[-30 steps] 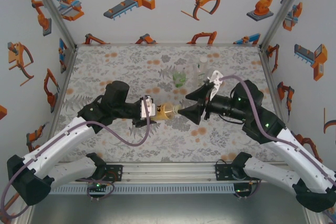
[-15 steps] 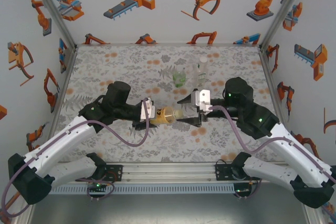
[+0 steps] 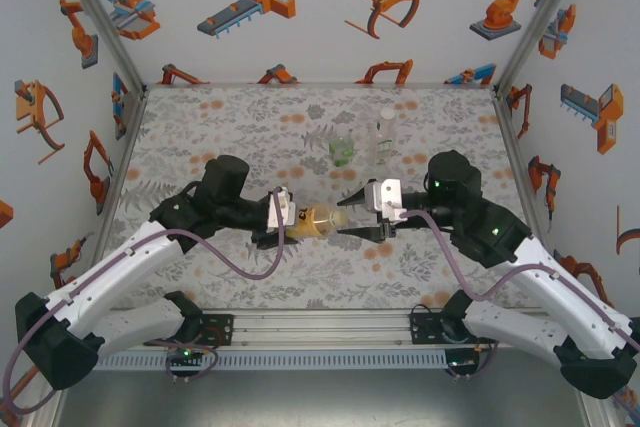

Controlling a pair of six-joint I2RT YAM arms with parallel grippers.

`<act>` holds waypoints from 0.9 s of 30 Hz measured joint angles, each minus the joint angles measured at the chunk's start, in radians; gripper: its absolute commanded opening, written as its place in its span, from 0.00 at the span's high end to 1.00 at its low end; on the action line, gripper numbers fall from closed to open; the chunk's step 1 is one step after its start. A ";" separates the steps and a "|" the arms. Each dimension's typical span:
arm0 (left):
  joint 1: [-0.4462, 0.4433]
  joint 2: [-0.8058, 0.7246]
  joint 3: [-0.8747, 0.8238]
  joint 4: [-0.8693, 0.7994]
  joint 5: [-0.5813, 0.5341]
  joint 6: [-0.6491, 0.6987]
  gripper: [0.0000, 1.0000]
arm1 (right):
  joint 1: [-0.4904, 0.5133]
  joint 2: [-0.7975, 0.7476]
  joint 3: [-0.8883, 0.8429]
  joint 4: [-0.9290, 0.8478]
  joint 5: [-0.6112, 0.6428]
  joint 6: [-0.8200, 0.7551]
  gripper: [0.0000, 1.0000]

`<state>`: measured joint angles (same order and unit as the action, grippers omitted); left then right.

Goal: Screw on the bottle caps

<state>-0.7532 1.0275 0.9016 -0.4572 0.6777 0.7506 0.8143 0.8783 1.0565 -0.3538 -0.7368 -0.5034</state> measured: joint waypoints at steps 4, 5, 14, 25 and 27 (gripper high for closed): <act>0.000 0.000 0.000 0.000 0.000 0.000 1.00 | 0.000 0.000 -0.013 0.000 0.001 -0.003 0.55; 0.000 0.000 0.000 0.000 0.000 0.000 1.00 | 0.000 0.000 -0.015 -0.001 0.001 -0.005 0.57; -0.001 0.000 0.000 -0.006 0.002 0.008 1.00 | 0.000 0.000 -0.018 0.002 0.005 -0.009 0.77; 0.000 -0.003 0.000 -0.007 -0.033 0.007 1.00 | 0.000 0.006 -0.038 0.060 0.084 0.241 1.00; 0.001 -0.005 0.000 -0.007 -0.056 0.006 1.00 | 0.000 0.002 -0.061 0.102 0.124 0.350 1.00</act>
<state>-0.7521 1.0225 0.9020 -0.4641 0.6212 0.7567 0.8139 0.8803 0.9958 -0.2520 -0.6125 -0.1532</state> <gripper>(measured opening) 0.537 0.340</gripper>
